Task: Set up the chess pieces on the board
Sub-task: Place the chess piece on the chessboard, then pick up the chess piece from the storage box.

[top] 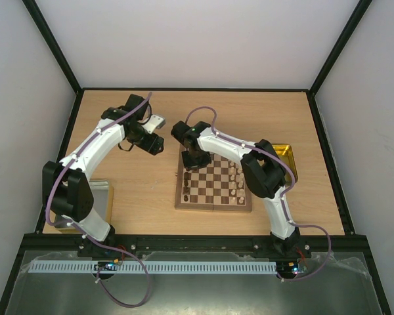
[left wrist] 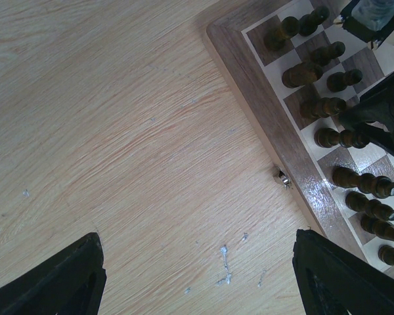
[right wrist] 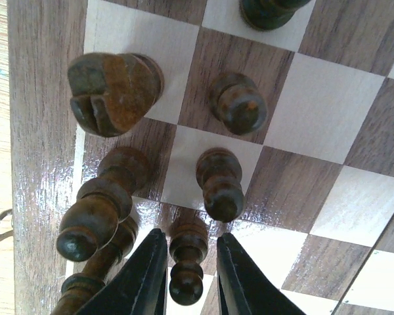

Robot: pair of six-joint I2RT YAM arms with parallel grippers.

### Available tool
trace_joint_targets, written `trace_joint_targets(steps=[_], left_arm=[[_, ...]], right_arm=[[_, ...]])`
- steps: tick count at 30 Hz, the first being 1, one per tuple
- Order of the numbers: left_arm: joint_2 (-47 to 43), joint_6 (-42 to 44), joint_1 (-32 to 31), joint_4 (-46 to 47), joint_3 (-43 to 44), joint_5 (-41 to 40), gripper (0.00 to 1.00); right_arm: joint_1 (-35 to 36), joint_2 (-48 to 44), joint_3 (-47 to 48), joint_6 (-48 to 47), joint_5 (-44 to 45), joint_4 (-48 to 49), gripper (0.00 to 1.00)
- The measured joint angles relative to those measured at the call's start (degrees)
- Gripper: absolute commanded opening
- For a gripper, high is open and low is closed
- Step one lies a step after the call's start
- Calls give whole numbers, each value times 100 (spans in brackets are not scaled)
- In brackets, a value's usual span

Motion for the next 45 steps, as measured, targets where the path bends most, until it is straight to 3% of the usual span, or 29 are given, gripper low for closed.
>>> trace_joint_targets(steps=[7,26,33,39,45], left_arm=[[0,0,0,-2,0,0,78],[0,0,0,-2,0,0,78],[2,0,0,-2,2,2,78],[13,0,0,-7,33,7,78],[42,0,0,-15,50,9,78]], right_arm=[[-48,0,52,2,-4,-42,28],[-400,-367,345,42,-59,-444,27],[-1766,-1700,-68,68,393,-638,27],[-3265,-2664,-1384,146,885,-614,27],[-4330,-3161,-2865,393,684,-166,27]])
